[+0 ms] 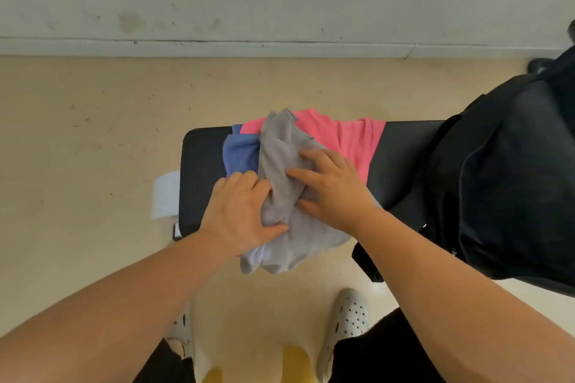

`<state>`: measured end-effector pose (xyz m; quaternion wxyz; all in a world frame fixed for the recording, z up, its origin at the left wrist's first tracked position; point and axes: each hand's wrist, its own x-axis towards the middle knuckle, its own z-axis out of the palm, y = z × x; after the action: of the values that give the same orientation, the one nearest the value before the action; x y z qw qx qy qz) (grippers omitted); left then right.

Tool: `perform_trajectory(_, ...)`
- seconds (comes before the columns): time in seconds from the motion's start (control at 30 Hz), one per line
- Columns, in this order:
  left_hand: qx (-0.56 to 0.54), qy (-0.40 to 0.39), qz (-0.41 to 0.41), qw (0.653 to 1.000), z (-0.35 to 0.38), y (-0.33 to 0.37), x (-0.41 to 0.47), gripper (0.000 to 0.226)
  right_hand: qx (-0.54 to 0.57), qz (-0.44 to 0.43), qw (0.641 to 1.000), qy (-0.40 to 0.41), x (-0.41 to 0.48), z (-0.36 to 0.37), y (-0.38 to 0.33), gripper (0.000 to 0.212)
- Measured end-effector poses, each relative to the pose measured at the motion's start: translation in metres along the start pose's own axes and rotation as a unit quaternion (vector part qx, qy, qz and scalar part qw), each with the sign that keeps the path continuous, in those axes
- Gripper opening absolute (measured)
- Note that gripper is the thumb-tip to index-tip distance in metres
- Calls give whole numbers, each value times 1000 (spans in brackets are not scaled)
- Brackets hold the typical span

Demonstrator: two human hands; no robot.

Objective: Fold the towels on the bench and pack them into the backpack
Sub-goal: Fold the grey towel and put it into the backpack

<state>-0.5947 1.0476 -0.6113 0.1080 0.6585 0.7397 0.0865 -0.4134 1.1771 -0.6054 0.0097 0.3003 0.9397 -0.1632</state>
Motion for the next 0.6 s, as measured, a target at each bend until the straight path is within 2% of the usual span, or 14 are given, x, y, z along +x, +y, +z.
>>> perform_trajectory(0.17, -90, 148, 33, 984, 34, -9, 7, 32, -10, -67, 974, 216, 21, 28, 10, 23)
perform_trajectory(0.23, -91, 182, 19, 979, 39, -11, 6, 25, -12, -89, 959, 267, 26, 31, 12, 18)
perform_trajectory(0.3, -102, 182, -27, 978, 39, -14, -1, 24, 0, -84, 953, 292, 28, 33, 12, 17)
perform_trajectory(0.4, -128, 139, -116, 975, 33, -12, -24, 22, 34, -41, 952, 301, 16, 34, 5, 18)
perform_trajectory(0.5, -138, 87, -137, 977, 30, -10, -42, 24, 26, -23, 944, 328, 4, 19, -7, 18)
perform_trajectory(0.6, -179, 93, -171, 964, 24, -4, -51, 18, 25, -18, 928, 370, -7, -2, -26, 16)
